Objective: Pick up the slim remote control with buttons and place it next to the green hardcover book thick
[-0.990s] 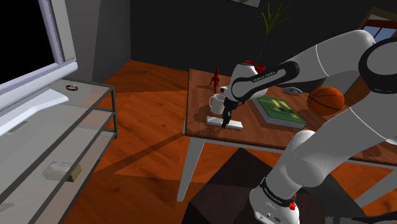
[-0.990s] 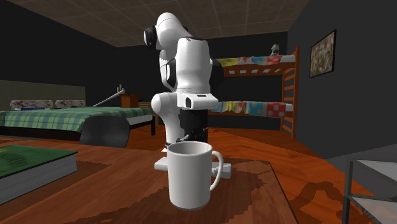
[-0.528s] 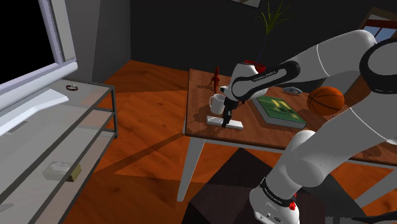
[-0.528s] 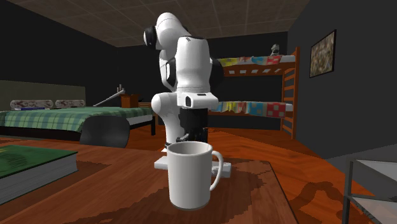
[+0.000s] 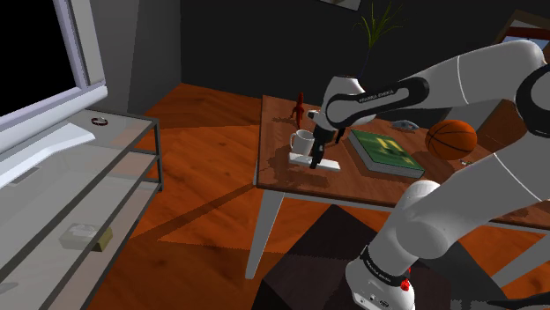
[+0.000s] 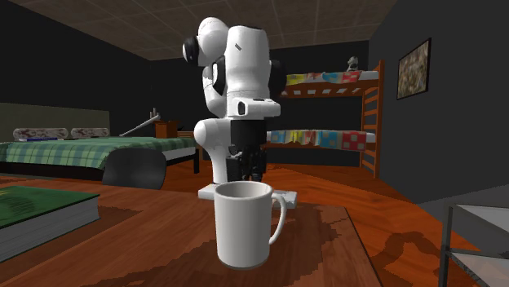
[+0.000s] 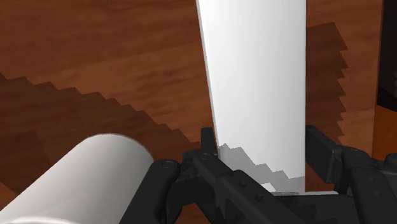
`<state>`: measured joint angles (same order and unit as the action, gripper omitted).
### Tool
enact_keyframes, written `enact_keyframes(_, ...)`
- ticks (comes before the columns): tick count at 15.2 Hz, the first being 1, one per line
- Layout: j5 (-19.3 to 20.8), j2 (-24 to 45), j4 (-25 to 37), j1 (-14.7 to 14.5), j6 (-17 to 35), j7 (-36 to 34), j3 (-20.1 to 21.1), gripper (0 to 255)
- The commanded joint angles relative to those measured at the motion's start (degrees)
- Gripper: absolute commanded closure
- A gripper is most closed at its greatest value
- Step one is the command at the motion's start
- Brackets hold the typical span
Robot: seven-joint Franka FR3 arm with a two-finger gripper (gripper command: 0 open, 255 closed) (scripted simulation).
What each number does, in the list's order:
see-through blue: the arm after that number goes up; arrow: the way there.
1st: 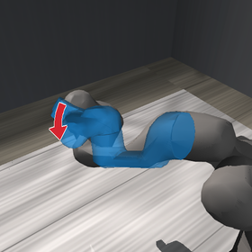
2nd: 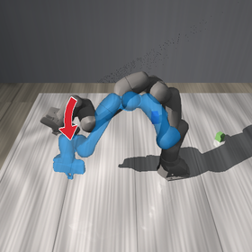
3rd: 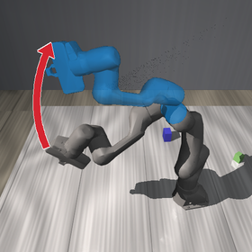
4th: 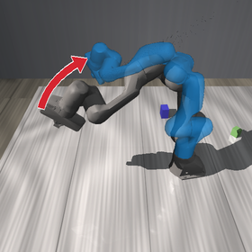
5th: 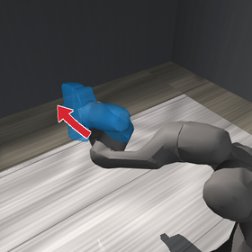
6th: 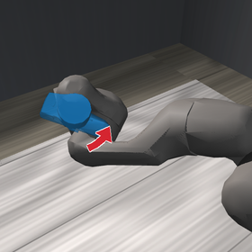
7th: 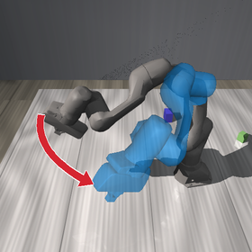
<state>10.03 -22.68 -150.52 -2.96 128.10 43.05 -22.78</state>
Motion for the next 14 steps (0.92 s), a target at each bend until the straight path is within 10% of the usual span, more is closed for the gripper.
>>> enact_keyframes(1,0.1,-1.0,1.0,0.1,-2.0,-0.1,0.3,255)
enact_keyframes(14,-0.2,-5.9,7.7,0.2,-13.5,-0.6,2.2,255)
